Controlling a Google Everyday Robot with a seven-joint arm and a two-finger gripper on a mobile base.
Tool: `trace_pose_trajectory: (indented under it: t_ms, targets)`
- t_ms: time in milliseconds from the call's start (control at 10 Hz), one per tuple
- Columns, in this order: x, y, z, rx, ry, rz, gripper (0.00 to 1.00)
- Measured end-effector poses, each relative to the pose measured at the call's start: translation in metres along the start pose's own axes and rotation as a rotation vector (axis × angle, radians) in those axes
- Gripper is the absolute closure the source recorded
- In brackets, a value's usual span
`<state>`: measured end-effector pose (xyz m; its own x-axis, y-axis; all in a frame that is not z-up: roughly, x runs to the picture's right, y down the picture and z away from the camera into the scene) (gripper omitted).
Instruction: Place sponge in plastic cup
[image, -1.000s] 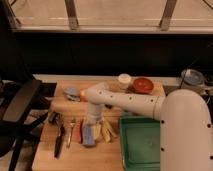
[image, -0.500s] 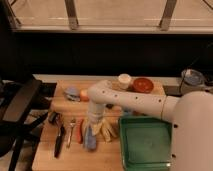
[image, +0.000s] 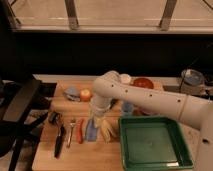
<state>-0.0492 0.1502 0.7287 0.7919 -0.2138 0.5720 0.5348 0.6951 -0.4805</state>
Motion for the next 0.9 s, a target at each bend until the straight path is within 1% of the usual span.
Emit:
trace_pose_trajectory:
  t_ms: [100, 300, 400, 500, 600, 700, 900]
  targets:
    - [0.004, -0.004, -0.018, 0.032, 0.014, 0.009, 1.00]
    - [0.023, -0.014, -0.072, 0.120, 0.057, 0.043, 1.00]
    - [0.034, -0.018, -0.095, 0.158, 0.073, 0.058, 1.00]
    - [0.050, -0.025, -0.118, 0.196, 0.079, 0.075, 1.00]
    - [0.069, -0.027, -0.135, 0.224, 0.080, 0.097, 1.00]
    - [0.079, -0.028, -0.147, 0.244, 0.080, 0.109, 1.00]
    - [0.080, -0.029, -0.148, 0.246, 0.079, 0.108, 1.00]
